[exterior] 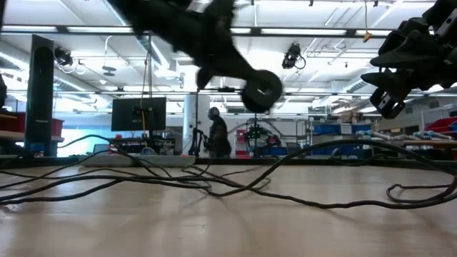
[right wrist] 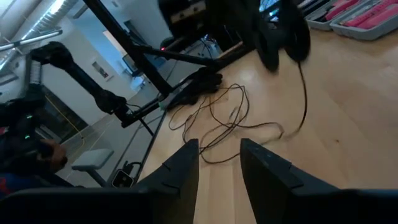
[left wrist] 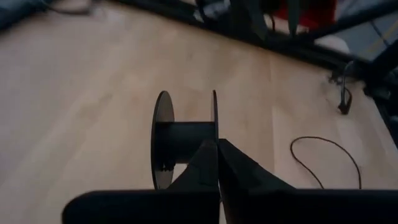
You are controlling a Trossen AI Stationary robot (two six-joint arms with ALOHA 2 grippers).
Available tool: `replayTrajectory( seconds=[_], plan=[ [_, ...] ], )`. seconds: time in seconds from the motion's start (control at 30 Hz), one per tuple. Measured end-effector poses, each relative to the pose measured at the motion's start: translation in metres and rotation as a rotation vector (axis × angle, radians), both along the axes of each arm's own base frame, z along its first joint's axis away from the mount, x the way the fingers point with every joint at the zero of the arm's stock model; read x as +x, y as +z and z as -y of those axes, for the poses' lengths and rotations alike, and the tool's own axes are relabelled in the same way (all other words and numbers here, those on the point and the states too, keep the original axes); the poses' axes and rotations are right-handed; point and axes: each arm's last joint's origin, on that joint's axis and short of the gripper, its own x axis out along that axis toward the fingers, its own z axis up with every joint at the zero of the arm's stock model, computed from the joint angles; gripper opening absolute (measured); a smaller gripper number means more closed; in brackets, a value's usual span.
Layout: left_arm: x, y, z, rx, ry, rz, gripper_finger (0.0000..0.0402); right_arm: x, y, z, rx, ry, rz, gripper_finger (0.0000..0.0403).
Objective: Coil cords
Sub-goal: Coil the black wire onto the spool
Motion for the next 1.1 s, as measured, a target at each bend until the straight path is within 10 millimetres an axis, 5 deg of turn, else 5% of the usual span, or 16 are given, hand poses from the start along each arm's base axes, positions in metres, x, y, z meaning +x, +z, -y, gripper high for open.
replayTrajectory(
  seconds=[0.23,0.4,0.67,1.1],
  plan=[
    [-0.073,-0.022,0.021,-0.039,0.07,0.308,0.0,0.0,0.001,0.0,0.0,0.0,0.01,0.0118],
    [-0.102,-0.039,0.05,0.011,0.126,0.438,0.0,0.0,0.001,0.0,0.001,0.0,0.014,0.0118],
    [-0.099,-0.041,0.091,0.219,0.229,0.39,0.0,0.0,0.002,0.0,0.001,0.0,0.019,0.0118],
    [-0.075,-0.052,0.09,0.242,0.247,0.34,0.0,0.0,0.002,0.0,0.0,0.0,0.02,0.0118]
  ],
)
